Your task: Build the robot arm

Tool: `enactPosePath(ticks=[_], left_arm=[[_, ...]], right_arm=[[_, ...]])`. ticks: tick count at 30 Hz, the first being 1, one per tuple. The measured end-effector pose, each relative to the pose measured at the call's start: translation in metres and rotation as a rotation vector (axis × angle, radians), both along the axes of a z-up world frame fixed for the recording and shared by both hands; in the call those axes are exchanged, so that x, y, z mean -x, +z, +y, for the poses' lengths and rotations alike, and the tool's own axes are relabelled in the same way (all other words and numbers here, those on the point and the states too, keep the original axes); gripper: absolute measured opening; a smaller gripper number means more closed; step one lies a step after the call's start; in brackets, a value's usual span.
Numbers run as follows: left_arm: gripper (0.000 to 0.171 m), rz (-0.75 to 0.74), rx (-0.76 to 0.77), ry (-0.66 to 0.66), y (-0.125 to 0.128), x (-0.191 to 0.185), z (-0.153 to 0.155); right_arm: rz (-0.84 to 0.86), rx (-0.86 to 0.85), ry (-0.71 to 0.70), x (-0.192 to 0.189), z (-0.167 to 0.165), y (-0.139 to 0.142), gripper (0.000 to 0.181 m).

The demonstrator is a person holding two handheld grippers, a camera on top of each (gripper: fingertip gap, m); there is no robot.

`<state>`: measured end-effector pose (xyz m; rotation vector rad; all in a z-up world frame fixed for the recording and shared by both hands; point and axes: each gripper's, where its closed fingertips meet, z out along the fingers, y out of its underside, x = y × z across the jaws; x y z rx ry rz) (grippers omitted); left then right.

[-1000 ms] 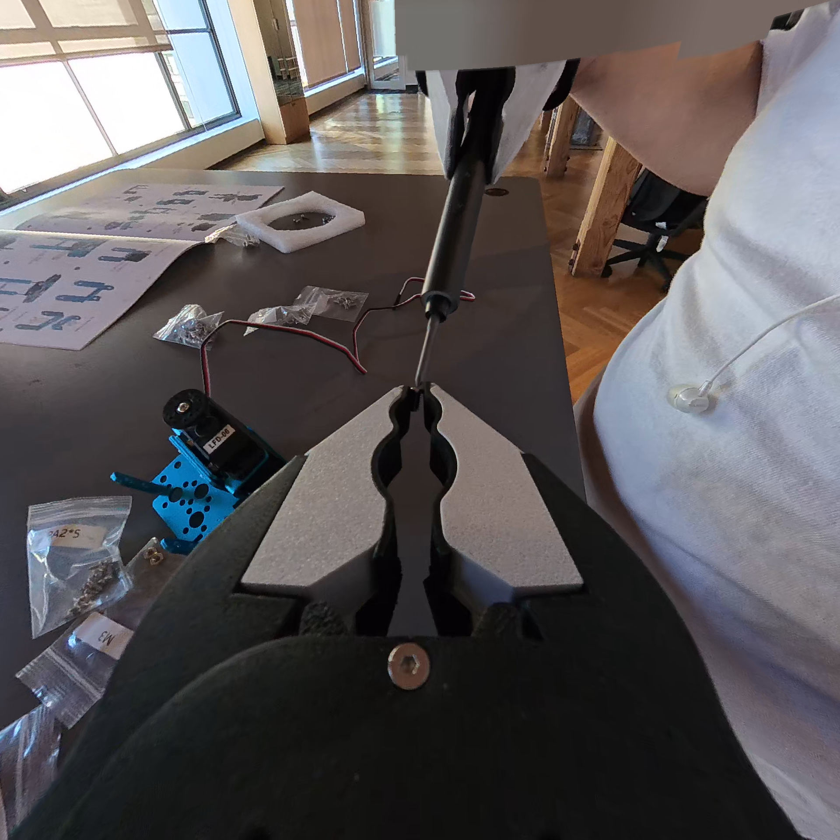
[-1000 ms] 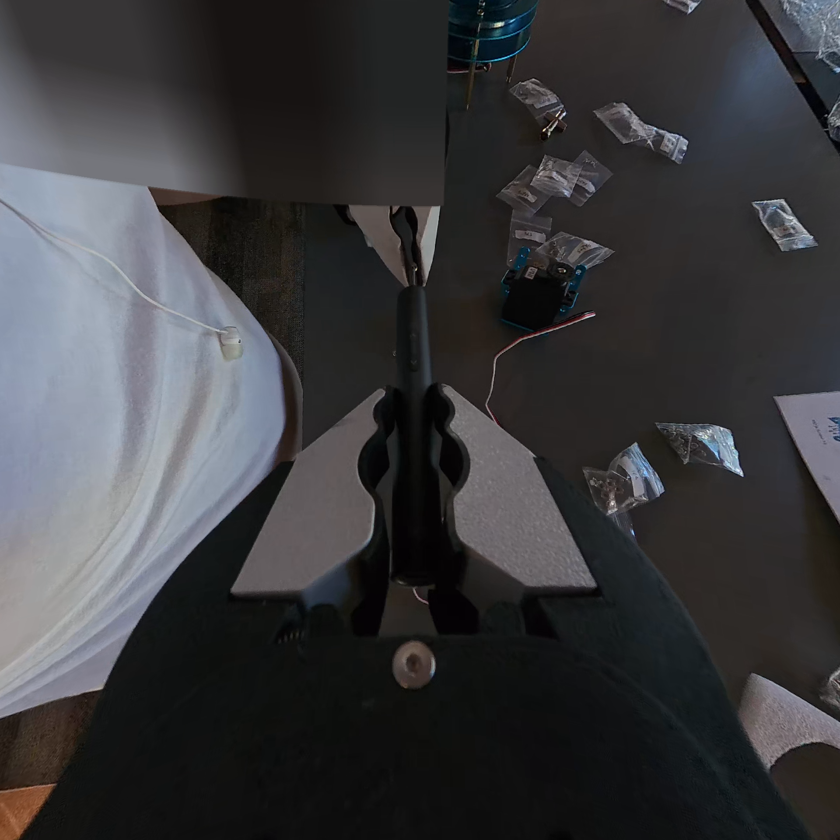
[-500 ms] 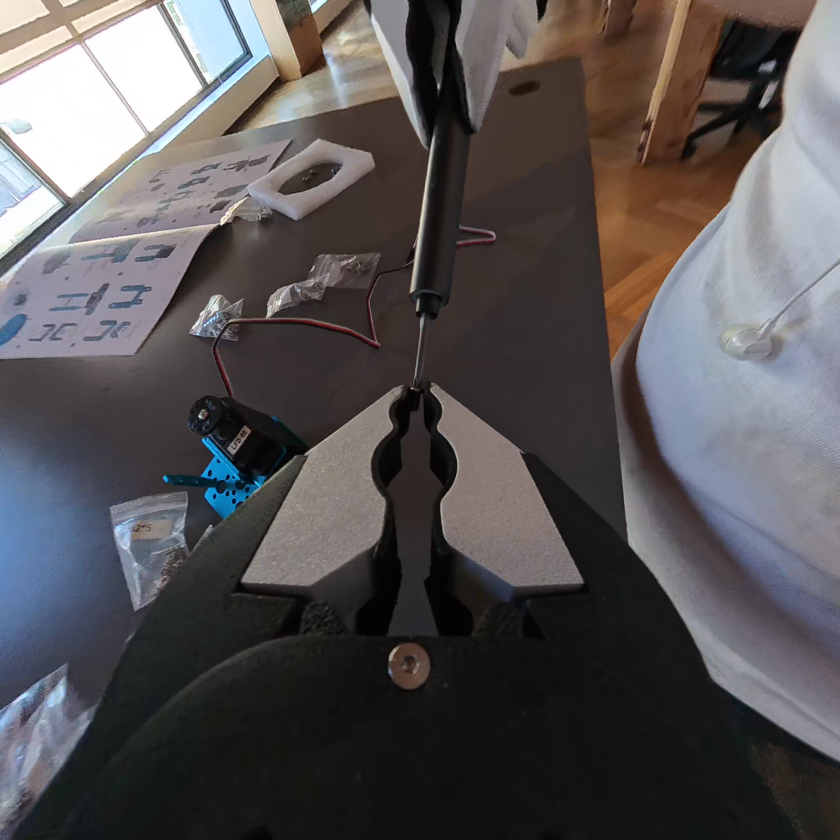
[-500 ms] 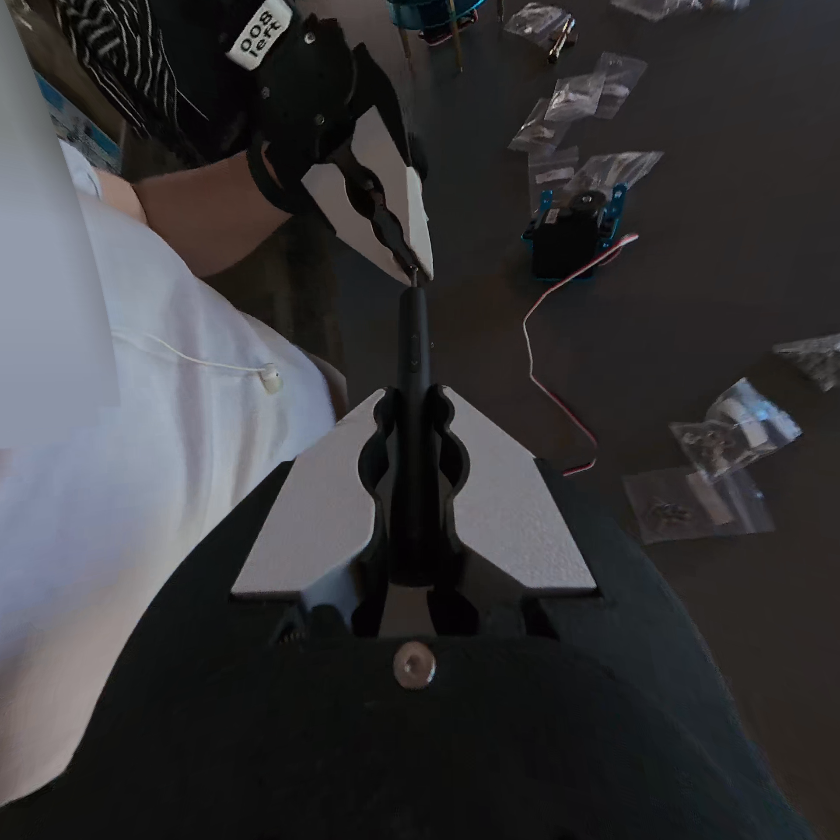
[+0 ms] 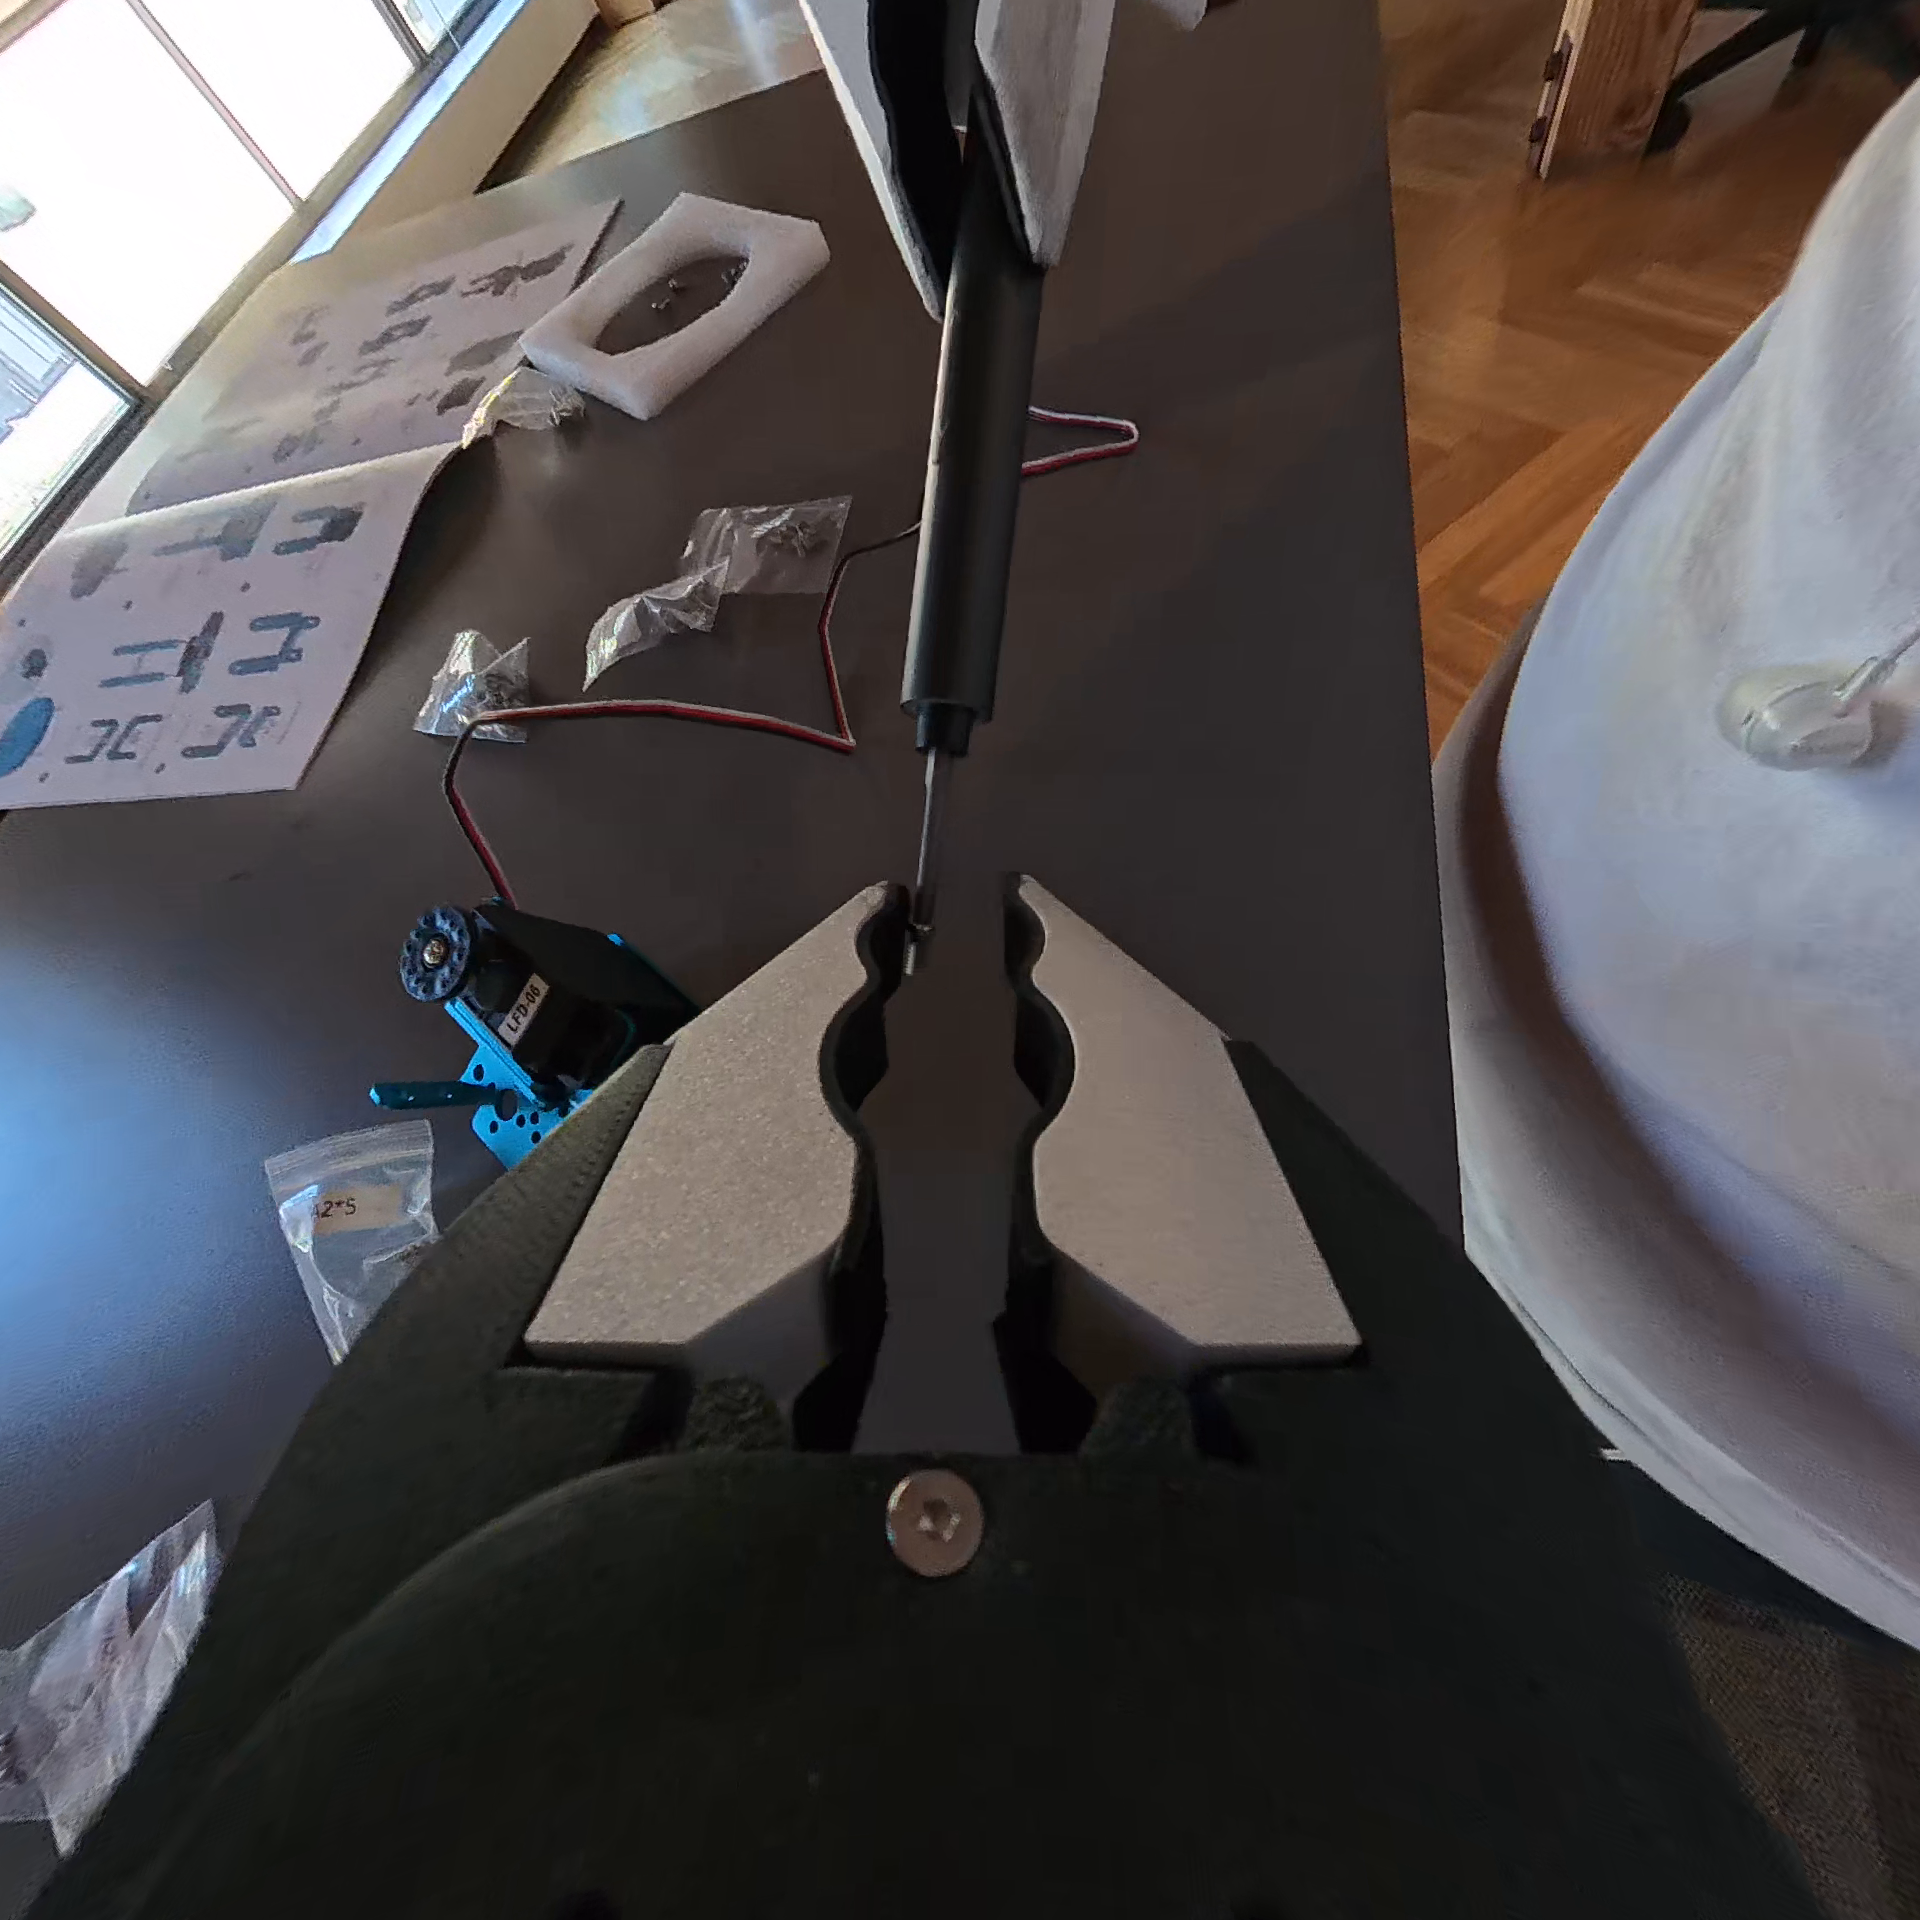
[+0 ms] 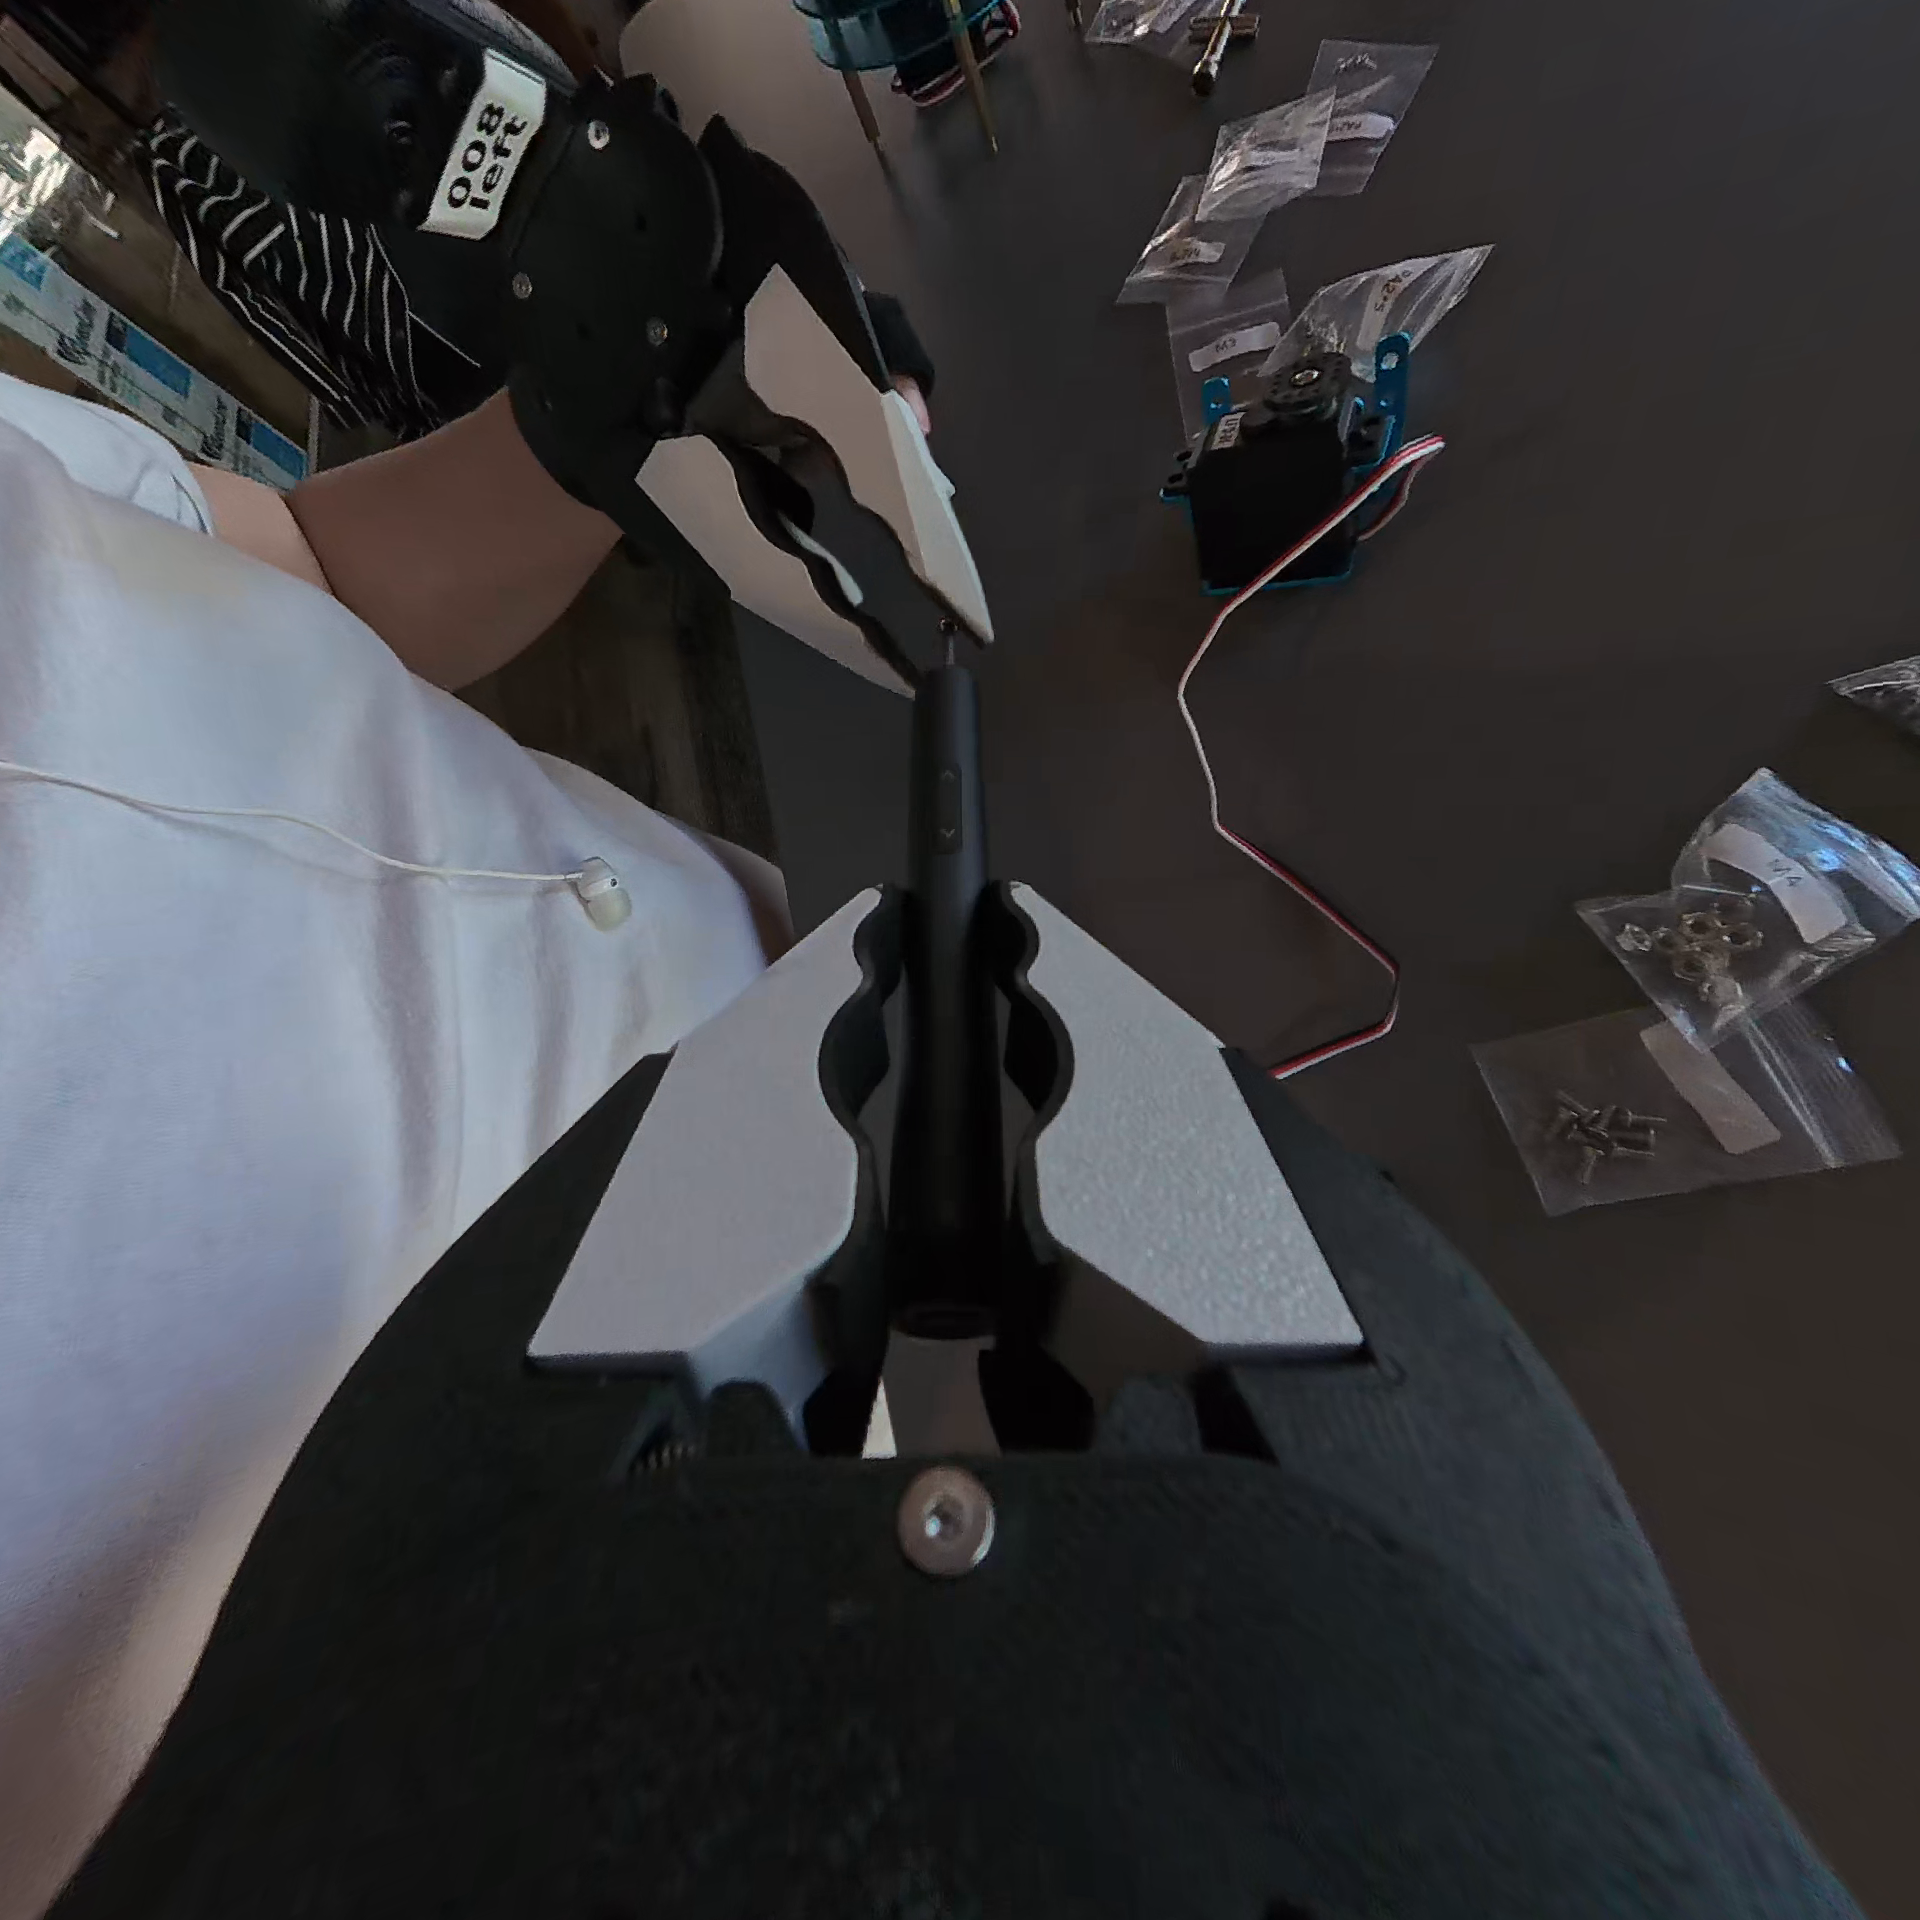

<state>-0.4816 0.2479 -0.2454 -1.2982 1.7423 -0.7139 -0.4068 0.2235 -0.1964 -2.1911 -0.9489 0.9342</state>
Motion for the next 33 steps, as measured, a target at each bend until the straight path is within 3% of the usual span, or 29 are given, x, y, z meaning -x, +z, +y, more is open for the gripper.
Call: enactPosePath(ticks=[6,11,14,18,24,33], left_arm=[[0.03,-0.111,0.087,0.062,0.018,0.007,0.015],[0.038,-0.201,0.289,0.194,0.023,0.034,0.049],[0.038,-0.129,0.259,0.298,0.004,0.044,0.072],[0.033,-0.052,0.234,0.321,-0.011,0.035,0.08],[0.028,-0.056,0.176,0.319,-0.01,0.023,0.084],[0.025,-0.1,0.215,0.303,-0.004,0.029,0.086]], right_arm=[[0.001,-0.031,-0.008,-0.003,0.002,0.004,0.017],[-0.041,-0.086,-0.022,-0.01,0.01,0.014,0.017],[-0.1,-0.13,-0.022,-0.014,0.02,0.022,0.017],[-0.235,-0.19,0.008,-0.013,0.04,0.033,0.017],[-0.424,-0.2,0.148,0.004,0.068,0.047,0.017],[-0.613,-0.132,0.328,0.03,0.09,0.053,0.016]])
